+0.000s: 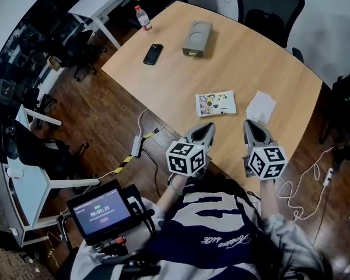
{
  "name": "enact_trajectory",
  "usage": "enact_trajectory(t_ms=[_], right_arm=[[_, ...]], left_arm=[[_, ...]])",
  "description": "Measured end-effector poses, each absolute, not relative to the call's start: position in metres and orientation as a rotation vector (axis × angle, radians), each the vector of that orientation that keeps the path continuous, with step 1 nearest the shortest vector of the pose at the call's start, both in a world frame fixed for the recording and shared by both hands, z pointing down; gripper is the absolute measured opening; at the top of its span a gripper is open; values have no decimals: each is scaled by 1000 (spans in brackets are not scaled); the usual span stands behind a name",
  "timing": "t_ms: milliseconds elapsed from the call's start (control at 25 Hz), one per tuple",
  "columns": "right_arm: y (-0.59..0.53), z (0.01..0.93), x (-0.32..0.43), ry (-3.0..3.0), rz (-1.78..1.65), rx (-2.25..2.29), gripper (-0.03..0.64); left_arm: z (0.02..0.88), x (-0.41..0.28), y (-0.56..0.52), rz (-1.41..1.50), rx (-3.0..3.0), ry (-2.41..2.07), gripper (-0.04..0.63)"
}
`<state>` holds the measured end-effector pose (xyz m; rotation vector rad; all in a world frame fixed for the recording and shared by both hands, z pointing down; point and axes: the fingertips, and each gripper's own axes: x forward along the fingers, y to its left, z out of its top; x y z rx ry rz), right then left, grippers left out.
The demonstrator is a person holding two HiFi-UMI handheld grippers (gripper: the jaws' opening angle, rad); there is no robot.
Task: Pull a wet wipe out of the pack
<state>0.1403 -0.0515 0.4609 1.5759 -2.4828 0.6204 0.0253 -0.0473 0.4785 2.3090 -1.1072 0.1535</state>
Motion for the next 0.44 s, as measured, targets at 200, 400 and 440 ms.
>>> enact_trajectory(t_ms=[200, 400, 440], right_arm=[[-43, 460, 144, -2506, 624, 1534, -8], [-40, 463, 151, -2521, 622, 1515, -8], [-39, 464, 153, -2521, 623, 1512, -8]], left_arm=[[476, 34, -37, 147, 2298, -1126, 3], [479, 43, -31, 153, 2296, -1137, 3], [481, 45, -29, 156, 2294, -1138, 3]])
